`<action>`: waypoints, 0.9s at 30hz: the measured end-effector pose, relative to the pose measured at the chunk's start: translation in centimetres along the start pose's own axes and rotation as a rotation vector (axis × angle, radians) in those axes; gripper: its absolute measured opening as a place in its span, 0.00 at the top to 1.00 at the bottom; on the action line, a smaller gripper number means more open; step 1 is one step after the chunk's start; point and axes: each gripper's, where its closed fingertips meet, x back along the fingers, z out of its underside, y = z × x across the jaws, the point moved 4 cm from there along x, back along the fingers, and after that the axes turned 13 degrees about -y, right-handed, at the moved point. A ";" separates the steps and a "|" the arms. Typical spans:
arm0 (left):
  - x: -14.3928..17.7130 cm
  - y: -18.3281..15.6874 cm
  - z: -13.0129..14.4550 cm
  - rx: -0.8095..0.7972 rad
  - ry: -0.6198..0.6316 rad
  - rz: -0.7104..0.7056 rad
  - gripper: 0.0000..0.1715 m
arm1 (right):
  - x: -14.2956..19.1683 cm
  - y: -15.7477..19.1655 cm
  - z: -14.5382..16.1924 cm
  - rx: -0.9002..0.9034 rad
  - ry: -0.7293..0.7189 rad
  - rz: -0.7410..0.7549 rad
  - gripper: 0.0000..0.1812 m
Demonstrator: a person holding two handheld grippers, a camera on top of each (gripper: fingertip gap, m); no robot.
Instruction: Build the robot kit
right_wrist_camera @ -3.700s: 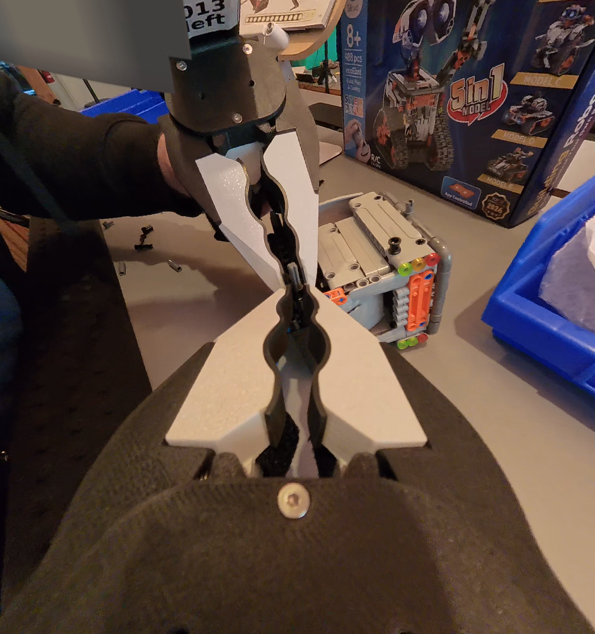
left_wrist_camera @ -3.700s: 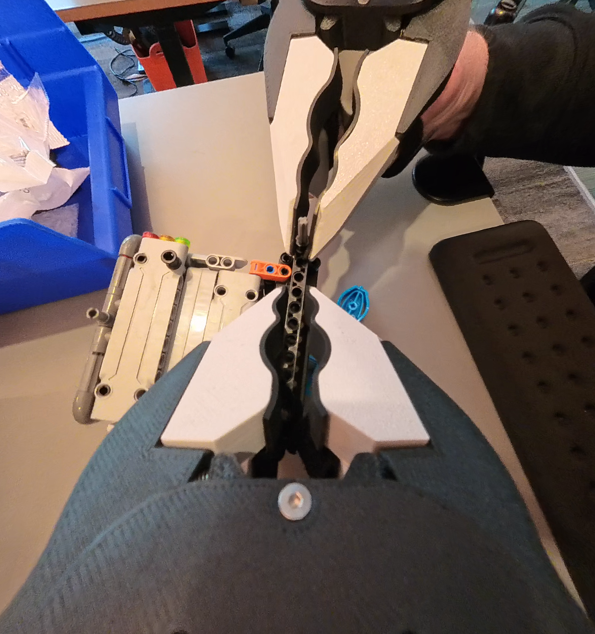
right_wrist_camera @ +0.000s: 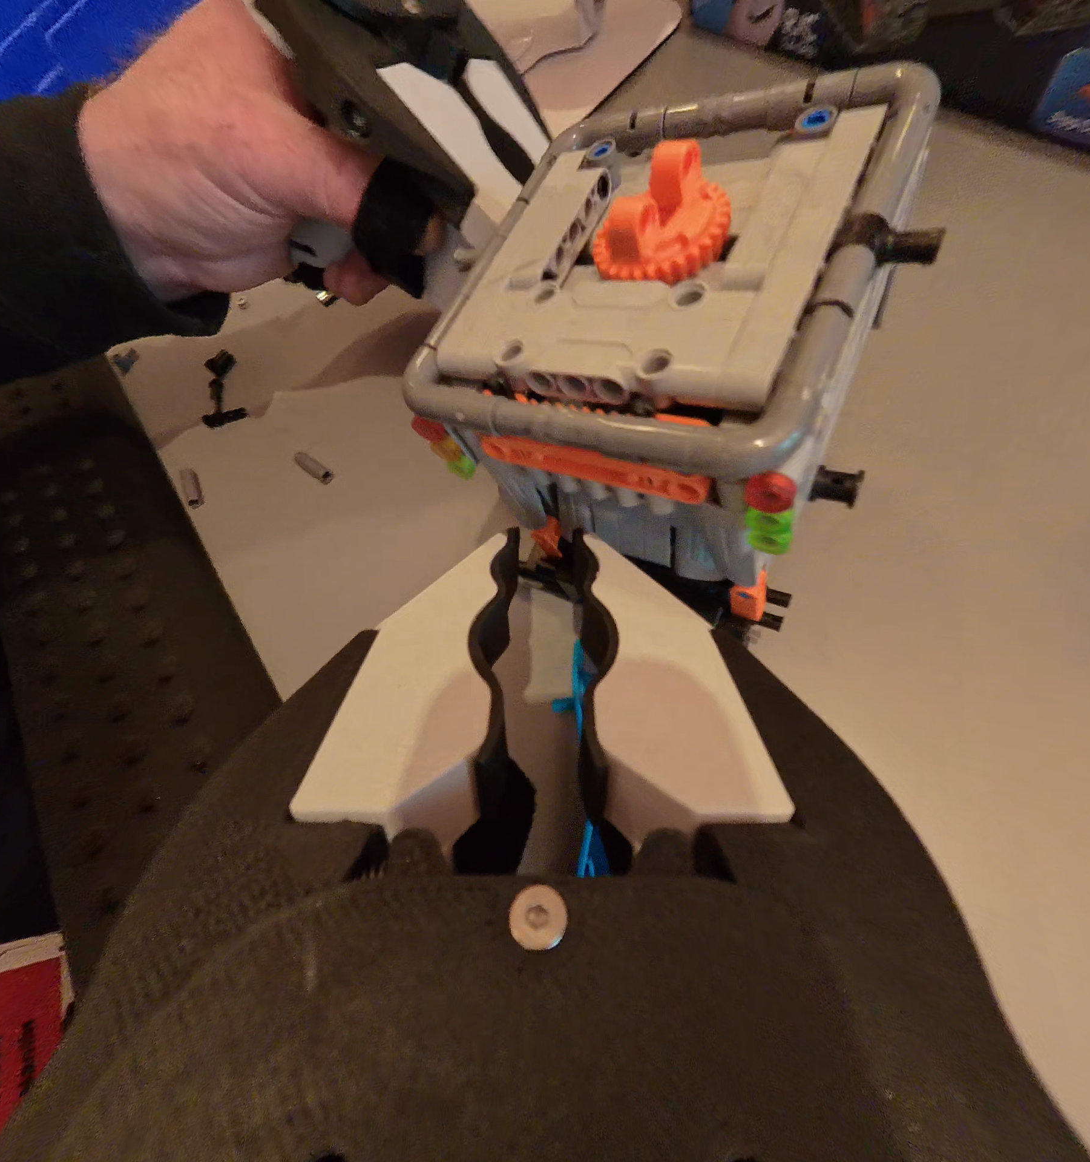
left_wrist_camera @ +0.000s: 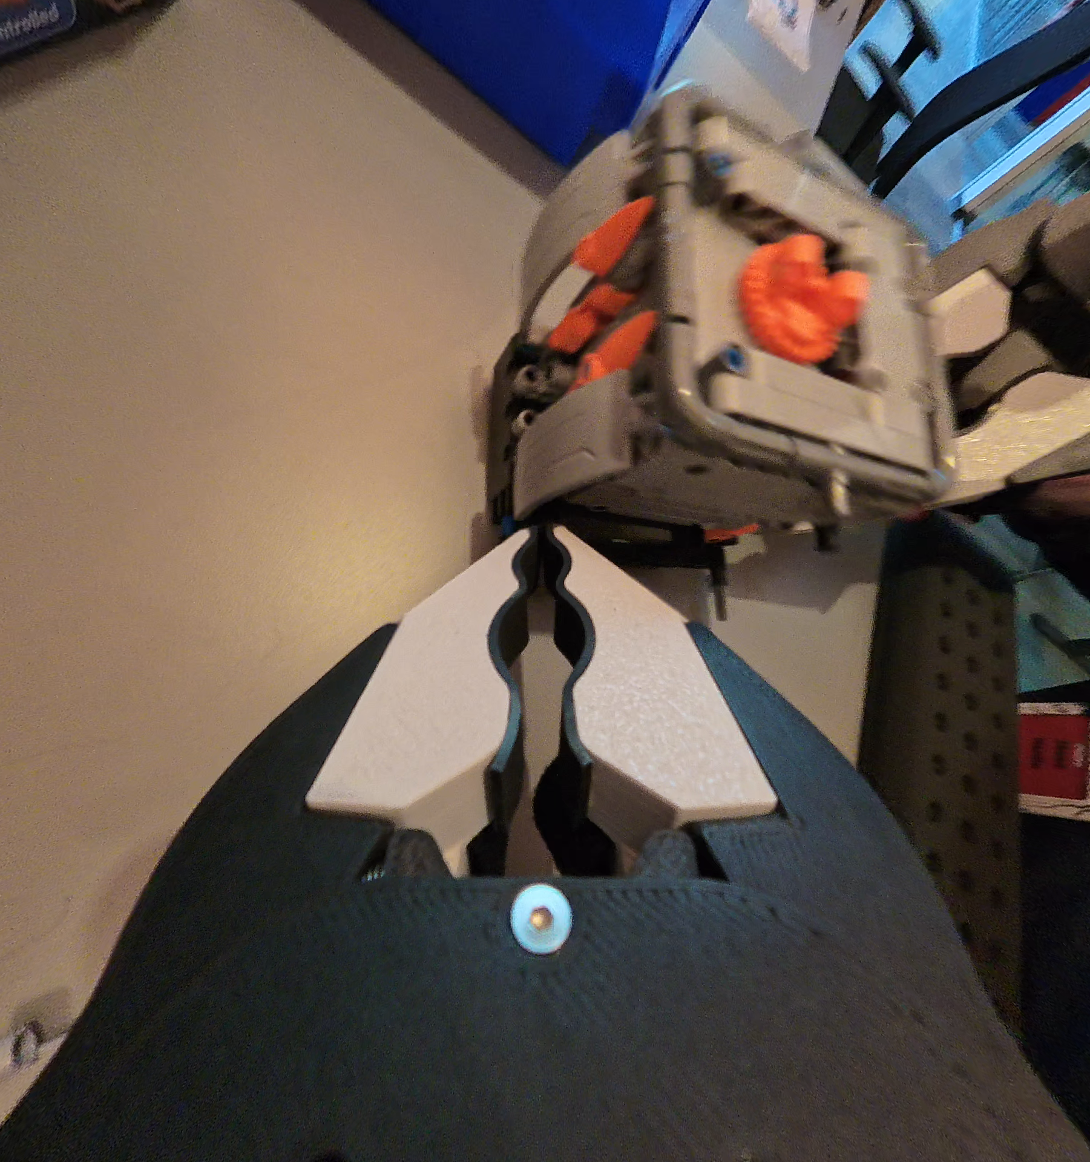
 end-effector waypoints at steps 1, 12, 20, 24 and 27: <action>0.0 0.3 0.4 0.000 0.019 -0.012 1.00 | -0.2 0.3 0.2 0.001 0.015 -0.014 0.91; 2.7 1.4 2.2 0.093 0.018 -0.070 0.94 | 4.7 -3.4 -2.1 -0.103 -0.050 0.007 0.83; 2.0 1.0 3.4 0.126 -0.021 -0.049 0.89 | 4.3 -6.7 -2.7 -0.247 -0.044 -0.046 0.77; 0.5 0.6 3.3 0.160 -0.030 0.007 0.86 | 3.8 -8.8 -3.1 -0.355 -0.072 -0.039 0.77; -0.3 0.6 2.9 0.210 -0.044 0.039 0.88 | 2.5 -9.9 -2.2 -0.438 -0.042 -0.032 0.79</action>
